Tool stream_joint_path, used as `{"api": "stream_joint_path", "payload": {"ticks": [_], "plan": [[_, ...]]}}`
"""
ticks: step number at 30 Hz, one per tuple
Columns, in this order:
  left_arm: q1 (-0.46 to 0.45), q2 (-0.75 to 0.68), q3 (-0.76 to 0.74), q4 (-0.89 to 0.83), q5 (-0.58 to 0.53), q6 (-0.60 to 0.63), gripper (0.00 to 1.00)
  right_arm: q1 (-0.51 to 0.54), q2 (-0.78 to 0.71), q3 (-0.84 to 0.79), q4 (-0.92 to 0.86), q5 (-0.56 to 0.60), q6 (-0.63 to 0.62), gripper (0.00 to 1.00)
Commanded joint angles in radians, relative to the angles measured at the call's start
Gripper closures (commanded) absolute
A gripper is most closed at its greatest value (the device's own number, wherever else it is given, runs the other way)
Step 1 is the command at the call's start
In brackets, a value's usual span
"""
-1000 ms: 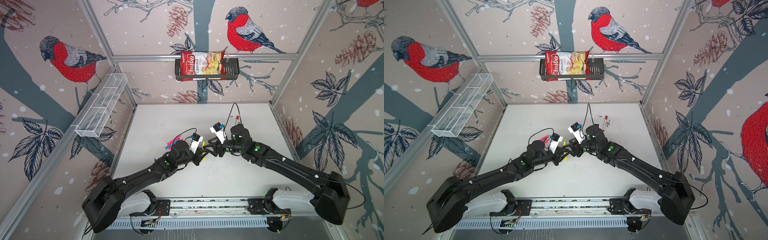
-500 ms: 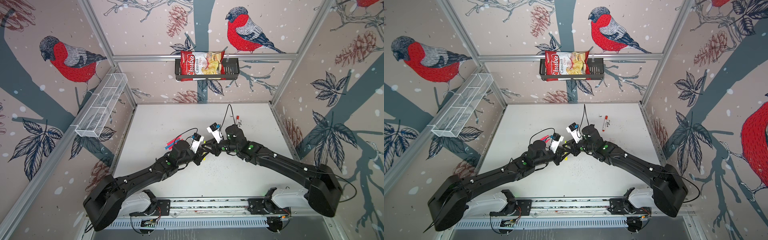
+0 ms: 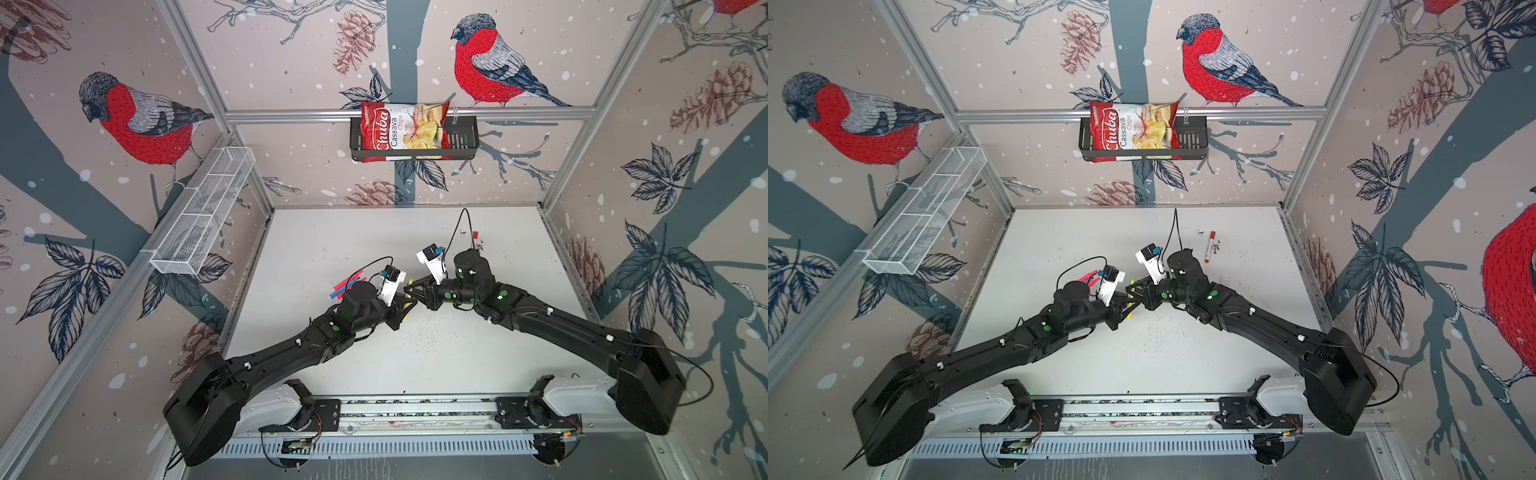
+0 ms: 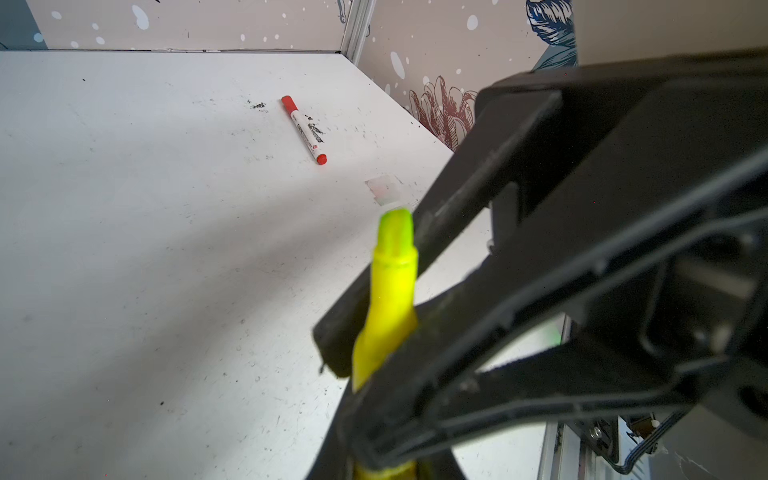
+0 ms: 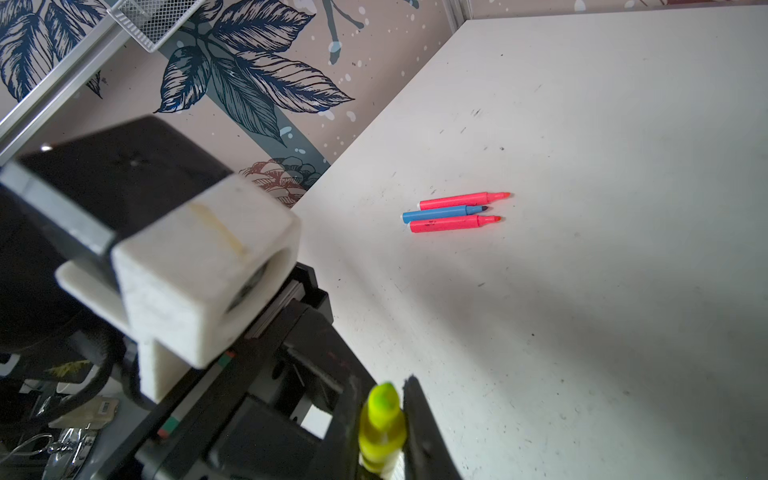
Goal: Insert the pens into the pen caps
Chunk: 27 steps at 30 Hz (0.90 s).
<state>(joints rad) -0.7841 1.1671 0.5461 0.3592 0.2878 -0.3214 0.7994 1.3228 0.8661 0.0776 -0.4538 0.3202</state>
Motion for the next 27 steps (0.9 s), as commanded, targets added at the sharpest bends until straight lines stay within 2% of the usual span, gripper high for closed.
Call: {"api": "stream_joint_path", "payload": {"ticks": [1, 9, 13, 14, 17, 18, 21, 27], "plan": [[-0.004, -0.013, -0.001, 0.056, 0.044, 0.02, 1.0, -0.012, 0.0, -0.001, -0.012, 0.122, 0.005, 0.84], [-0.004, -0.036, -0.013, 0.06, 0.034, 0.021, 1.0, -0.019, 0.009, -0.001, -0.03, 0.15, 0.011, 0.83], [-0.004, -0.031, -0.013, 0.065, 0.034, 0.018, 1.0, -0.019, 0.005, -0.002, -0.025, 0.129, 0.015, 0.81], [-0.004, -0.028, -0.013, 0.064, 0.035, 0.017, 1.0, -0.019, -0.004, -0.003, -0.02, 0.128, 0.018, 0.77], [-0.004, -0.014, -0.015, 0.068, 0.039, 0.02, 1.0, -0.029, -0.053, -0.007, -0.025, 0.177, 0.026, 0.47], [-0.004, -0.01, -0.015, 0.07, 0.039, 0.02, 1.0, -0.042, -0.065, -0.008, -0.037, 0.203, 0.028, 0.4], [-0.003, -0.002, -0.023, 0.078, 0.036, 0.021, 1.0, -0.112, -0.138, -0.013, -0.087, 0.296, 0.066, 0.36], [-0.004, 0.001, -0.036, 0.087, 0.031, 0.018, 1.0, -0.372, -0.185, -0.074, -0.217, 0.453, 0.182, 0.34]]}}
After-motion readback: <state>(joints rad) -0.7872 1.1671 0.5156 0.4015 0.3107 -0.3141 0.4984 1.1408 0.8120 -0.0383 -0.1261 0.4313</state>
